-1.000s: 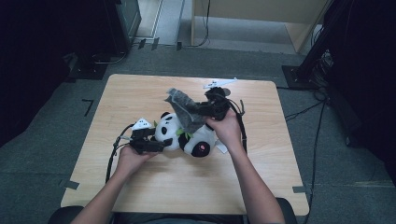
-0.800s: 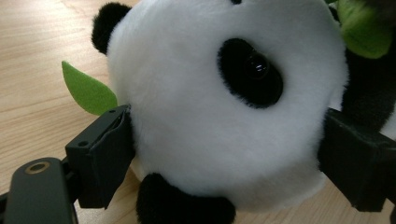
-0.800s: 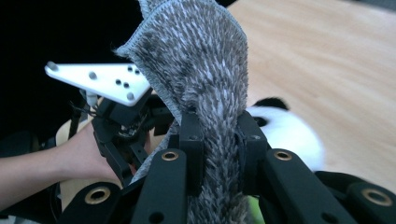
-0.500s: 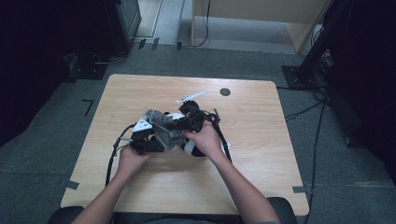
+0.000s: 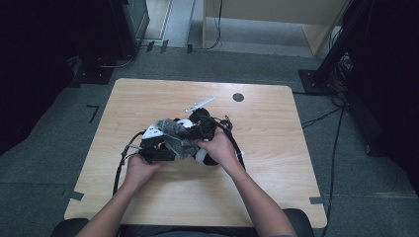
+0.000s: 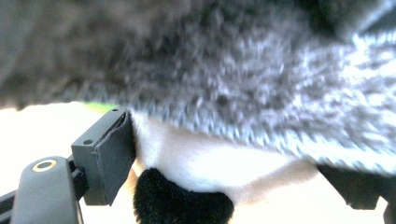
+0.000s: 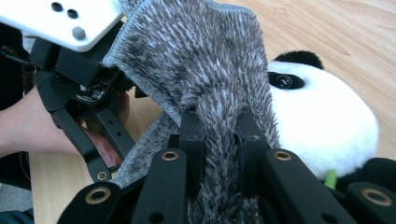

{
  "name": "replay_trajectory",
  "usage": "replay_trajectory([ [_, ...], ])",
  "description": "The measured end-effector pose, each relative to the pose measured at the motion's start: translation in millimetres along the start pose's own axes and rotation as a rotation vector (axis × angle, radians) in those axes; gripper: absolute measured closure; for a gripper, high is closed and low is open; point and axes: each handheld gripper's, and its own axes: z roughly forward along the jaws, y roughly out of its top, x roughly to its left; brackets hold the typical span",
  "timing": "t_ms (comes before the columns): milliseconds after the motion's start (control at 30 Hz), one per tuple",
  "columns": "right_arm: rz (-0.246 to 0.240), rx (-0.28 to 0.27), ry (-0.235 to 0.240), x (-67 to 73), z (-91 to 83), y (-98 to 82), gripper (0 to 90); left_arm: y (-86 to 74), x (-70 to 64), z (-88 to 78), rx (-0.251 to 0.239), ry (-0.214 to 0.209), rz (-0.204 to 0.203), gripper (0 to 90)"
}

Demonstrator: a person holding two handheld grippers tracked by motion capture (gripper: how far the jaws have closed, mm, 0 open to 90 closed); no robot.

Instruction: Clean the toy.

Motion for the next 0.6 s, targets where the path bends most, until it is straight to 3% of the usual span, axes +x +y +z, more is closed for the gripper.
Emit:
replay_trajectory([
  [200,0.008,-0.023,-0.035,-12.5,-11.2,-0.7,77.2,0.1,0.7,0.2,0.007,-0.007,0.019,15.2],
  [400,0.075,-0.05,-0.052,-32.7,-21.5,-5.2,75.8,-0.3,2.3,0.4,0.005,-0.02,0.018,15.3],
  [533,0.12,-0.059,-0.12,-48.7,-29.7,-9.9,75.9,-1.1,4.2,1.1,-0.003,-0.036,0.012,15.4],
  [600,0.144,-0.066,-0.113,-56.7,-32.3,-12.8,76.8,-0.6,3.9,1.3,-0.003,-0.035,0.016,15.8],
])
